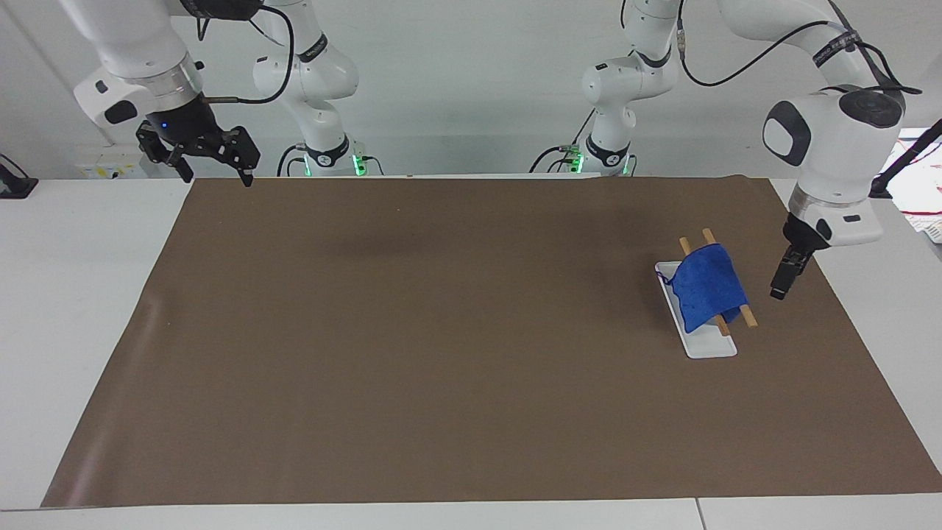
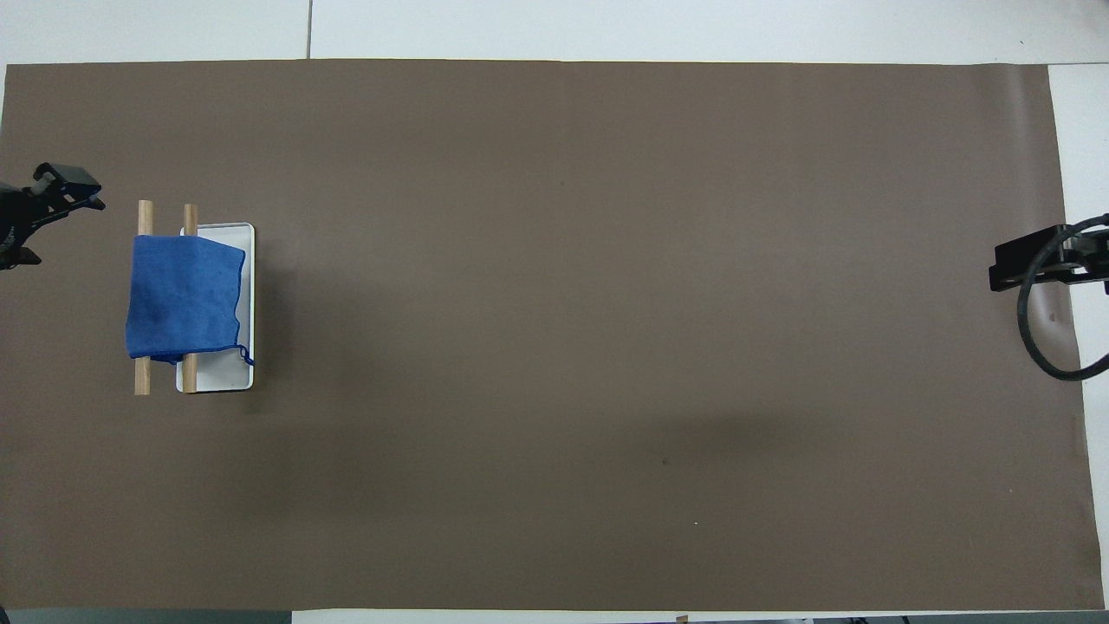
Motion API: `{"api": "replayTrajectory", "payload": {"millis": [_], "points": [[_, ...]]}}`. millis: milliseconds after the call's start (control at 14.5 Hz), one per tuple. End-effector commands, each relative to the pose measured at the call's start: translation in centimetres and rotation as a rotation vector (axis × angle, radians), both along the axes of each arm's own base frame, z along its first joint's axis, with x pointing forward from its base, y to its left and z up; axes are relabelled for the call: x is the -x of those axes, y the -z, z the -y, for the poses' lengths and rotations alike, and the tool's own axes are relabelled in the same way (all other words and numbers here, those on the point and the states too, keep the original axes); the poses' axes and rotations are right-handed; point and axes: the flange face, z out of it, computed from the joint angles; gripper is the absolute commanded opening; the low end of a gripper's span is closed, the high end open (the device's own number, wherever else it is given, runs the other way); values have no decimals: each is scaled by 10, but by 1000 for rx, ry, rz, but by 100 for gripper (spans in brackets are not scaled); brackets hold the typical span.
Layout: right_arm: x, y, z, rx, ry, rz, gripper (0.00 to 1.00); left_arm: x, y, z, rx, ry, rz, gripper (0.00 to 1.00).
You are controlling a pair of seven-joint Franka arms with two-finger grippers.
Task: Right arm passes towel to left arm to hang
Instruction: 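Open the left gripper and pull it back from the towel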
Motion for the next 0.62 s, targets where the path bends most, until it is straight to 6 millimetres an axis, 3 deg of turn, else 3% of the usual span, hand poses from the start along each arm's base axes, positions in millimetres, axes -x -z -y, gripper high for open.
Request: {"api": "replayTrajectory", "payload": {"millis": [0,207,552], "points": [[3,-1,1,24,1,15,100,1,-15,23,32,132,-18,100],[1,-1,0,22,0,35,100,17,-34,58,32,266,-83,100],[2,-2,-1,22,-1,35,100,40,-69,71,89,385,-151,100]]}}
